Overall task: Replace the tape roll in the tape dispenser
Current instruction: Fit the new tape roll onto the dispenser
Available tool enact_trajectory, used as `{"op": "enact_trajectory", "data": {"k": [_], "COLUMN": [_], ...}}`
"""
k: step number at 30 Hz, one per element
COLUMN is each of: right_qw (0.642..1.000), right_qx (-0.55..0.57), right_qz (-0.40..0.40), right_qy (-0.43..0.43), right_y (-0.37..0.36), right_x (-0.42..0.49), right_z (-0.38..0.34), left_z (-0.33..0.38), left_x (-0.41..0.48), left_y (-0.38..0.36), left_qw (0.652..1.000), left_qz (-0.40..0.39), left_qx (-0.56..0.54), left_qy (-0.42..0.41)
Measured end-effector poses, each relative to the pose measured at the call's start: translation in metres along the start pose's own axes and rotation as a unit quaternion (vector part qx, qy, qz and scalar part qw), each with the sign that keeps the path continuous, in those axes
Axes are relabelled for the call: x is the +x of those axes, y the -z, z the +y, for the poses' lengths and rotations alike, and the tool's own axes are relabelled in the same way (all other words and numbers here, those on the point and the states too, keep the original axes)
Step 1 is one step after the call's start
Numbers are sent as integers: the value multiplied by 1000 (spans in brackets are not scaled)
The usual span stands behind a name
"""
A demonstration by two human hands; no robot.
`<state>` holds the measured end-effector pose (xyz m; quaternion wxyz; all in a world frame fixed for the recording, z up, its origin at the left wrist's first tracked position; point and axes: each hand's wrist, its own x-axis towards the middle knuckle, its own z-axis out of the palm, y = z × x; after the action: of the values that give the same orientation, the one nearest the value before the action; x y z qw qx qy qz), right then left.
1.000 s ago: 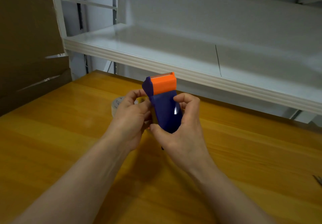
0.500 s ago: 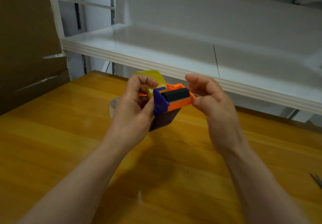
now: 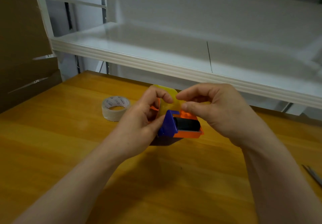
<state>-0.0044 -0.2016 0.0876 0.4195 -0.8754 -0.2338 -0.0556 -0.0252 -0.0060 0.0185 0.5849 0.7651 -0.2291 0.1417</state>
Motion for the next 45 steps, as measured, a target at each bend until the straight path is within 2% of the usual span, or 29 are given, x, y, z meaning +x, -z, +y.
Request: {"op": "enact_trajectory", "data": {"k": [3,10,16,26,30,39,45], "right_qw": [998,975,968,973,965,953,944], "right_qx": [-62,-214,-233,-204,-234,-266,-294], "right_qz": [-27,-54,-48,-66,-48,-93,-110], "right_qy": [-17,30,77,84,106,111,100], "right_y": [2,1,3,4,2,1,-1], "right_x": [-3,-2,-2,-3,-3,-5,-8], "right_z": [-3,-8,-7,-4,-6,-6,-13], "left_z": [-1,-3,-3,0,-1,-4,-3], "left_x": [-1,-1,-1,-2,-2,-3,-3], "left_y": [-3,-11,-10,-11,-11,-13,-13], "left_qw": [1000,998,995,997,996,998,998], "left_qz": [-22,-33,-38,-36,-32,-47,-29], "left_qx": [10,-18,-64,-49,-56,32,35], "left_qy": [2,40,61,54,63,37,48]}}
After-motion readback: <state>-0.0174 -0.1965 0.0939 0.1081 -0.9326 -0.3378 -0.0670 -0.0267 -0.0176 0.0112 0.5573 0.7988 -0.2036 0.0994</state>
